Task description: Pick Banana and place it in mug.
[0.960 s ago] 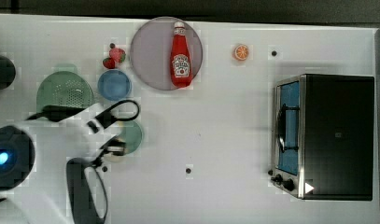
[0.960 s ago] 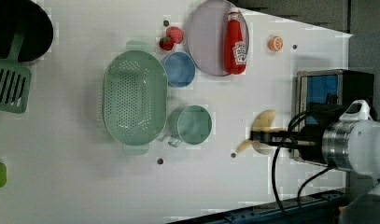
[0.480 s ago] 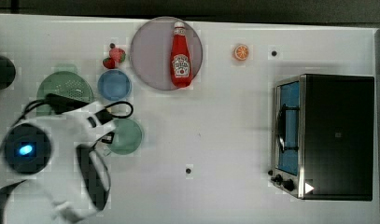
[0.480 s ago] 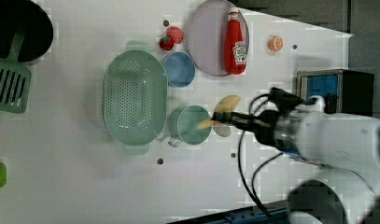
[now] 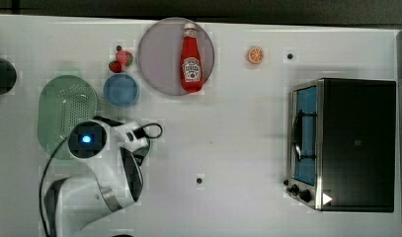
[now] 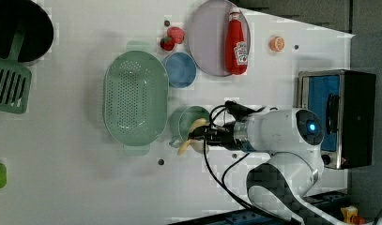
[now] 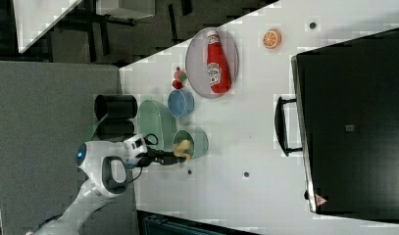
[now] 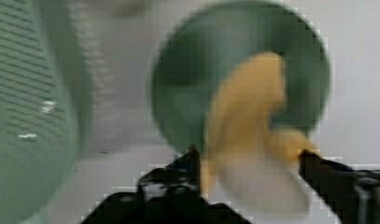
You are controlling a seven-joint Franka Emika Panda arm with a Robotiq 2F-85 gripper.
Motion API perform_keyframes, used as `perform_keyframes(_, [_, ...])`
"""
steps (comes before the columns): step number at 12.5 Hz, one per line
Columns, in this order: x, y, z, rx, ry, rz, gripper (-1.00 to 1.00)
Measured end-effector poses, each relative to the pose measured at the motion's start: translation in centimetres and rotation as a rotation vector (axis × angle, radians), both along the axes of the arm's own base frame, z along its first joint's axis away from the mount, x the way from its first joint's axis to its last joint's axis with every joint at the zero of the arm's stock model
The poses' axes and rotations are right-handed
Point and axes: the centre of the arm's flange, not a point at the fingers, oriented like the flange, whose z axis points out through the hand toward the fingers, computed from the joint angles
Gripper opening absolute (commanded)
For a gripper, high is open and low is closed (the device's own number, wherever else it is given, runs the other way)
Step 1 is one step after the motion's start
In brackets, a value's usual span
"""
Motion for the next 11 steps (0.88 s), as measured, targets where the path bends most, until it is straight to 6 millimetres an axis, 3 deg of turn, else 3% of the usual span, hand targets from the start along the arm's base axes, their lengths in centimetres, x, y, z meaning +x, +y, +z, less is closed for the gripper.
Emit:
perform_keyframes(1, [-0.2,-0.3,0.2,0.002,-0.015,-0.009,1.0])
perform_keyframes(5, [1.8,-1.4,3.4,0.028,-0.139,-0.05,1.0])
perform_keyframes(8, [3.0,-1.7,9.9,0.03,-0.225,-0.068,1.0])
perform_keyframes(10, [3.6,-3.3,15.1,-0.005,-0.217,-0.094,1.0])
perform_keyframes(11, [4.5,-6.0,19.9,-0.026,-0.235,-0.139,1.0])
